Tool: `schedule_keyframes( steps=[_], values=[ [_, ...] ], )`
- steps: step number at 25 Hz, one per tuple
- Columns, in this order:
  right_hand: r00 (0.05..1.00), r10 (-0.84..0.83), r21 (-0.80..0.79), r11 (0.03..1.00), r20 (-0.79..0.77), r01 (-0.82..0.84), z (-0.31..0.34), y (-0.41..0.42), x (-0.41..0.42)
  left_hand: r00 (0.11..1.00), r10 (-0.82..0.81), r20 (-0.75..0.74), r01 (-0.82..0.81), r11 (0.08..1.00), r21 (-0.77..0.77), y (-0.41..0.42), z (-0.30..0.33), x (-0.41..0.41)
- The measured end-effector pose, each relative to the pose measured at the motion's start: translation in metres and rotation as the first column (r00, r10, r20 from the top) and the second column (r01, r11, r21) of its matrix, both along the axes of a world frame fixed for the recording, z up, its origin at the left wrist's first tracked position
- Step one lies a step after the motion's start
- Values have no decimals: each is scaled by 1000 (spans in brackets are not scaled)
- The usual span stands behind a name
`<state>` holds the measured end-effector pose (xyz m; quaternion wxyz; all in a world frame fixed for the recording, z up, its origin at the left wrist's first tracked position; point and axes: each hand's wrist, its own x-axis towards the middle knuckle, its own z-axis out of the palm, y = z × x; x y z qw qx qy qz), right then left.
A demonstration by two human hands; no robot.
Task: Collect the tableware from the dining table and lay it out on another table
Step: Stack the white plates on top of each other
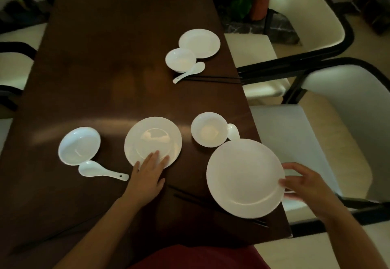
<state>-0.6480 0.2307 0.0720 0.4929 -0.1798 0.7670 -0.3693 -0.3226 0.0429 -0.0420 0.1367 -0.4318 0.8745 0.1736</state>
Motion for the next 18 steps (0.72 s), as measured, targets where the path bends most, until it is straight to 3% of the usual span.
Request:
schedule_keyframes(
  steps=[2,3,5,7,11,13,16,18],
  values=[
    [997,80,-46,996,24,-79,10,-26,5,979,109,-171,-105,994,34,1,10,-2],
    [991,124,-82,989,43,-121,11,-46,11,914,249,-320,-232,969,89,2,19,-5],
    [979,189,-145,973,77,-177,7,-91,30,590,627,-510,-481,779,402,-3,40,-12],
    [966,232,-165,963,115,-212,0,-137,53,260,850,-459,-509,524,683,-16,53,-12],
    [929,361,-97,930,79,-354,-20,-214,90,241,866,-439,-628,484,609,-39,60,11],
    [878,470,-29,880,-90,-474,-34,-242,107,252,889,-382,-694,442,569,-47,49,23],
    [589,673,220,721,-448,-657,-53,-269,128,307,905,-294,-764,419,491,-49,37,30],
    [449,726,312,651,-521,-691,-61,-276,136,352,898,-265,-789,437,432,-49,31,31]
  ],
)
